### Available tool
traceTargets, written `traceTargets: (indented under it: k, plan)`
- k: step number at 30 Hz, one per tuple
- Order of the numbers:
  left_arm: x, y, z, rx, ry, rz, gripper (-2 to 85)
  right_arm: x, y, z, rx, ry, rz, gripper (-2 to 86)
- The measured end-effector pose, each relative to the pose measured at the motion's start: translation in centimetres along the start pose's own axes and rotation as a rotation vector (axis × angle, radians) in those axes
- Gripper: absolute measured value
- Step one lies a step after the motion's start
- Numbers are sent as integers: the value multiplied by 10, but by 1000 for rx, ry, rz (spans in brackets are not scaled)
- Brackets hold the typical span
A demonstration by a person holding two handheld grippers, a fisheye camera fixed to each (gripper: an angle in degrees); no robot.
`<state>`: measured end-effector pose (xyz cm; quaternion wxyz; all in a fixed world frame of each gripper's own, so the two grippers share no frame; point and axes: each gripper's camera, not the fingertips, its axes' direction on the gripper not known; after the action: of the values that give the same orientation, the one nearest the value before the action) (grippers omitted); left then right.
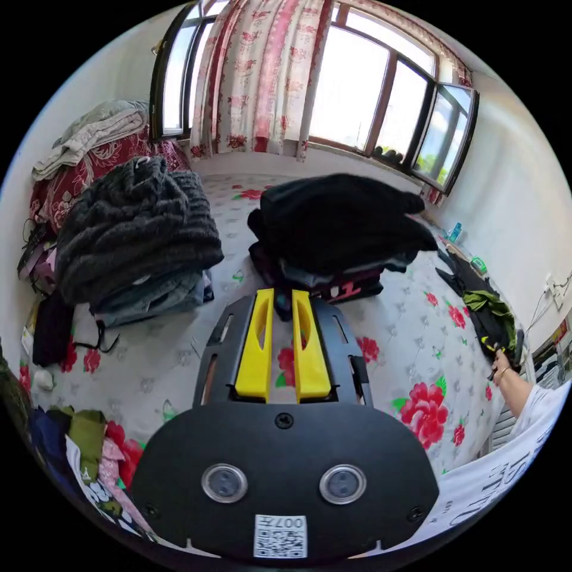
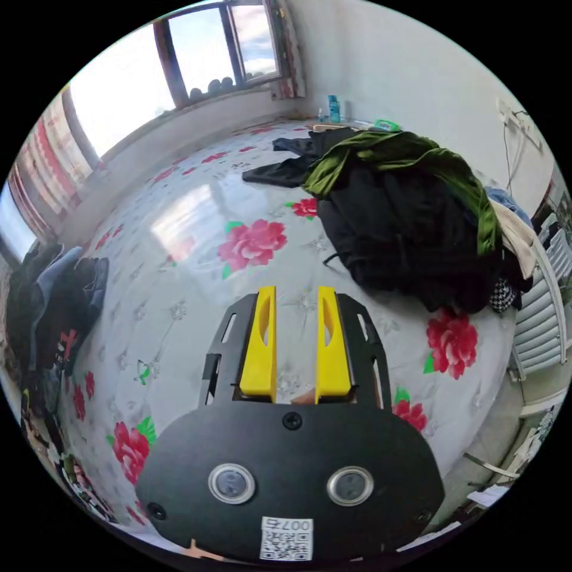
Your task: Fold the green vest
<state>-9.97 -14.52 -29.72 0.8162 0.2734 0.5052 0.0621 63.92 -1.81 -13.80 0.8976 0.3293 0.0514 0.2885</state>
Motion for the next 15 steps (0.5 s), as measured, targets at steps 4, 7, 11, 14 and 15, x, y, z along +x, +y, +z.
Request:
traceTargets:
  k: [4, 7, 11, 14, 15]
  plan:
    - [41, 54, 15, -148, -80, 67, 36, 44, -24, -13, 51, 52, 30, 79]
    - [64, 78, 36, -283, -36, 83, 26, 60, -51, -21, 111, 65, 46, 83]
    - [92, 94, 63, -432, -52, 125, -1, 83, -91, -28, 201, 66, 115, 85]
    - [109, 99, 75, -472, -48, 143, -8, 117, -108, -45, 302, 161, 191, 87]
    - [113, 99, 78, -478, -51, 139, -9, 138, -105, -57, 354, 237, 251, 88]
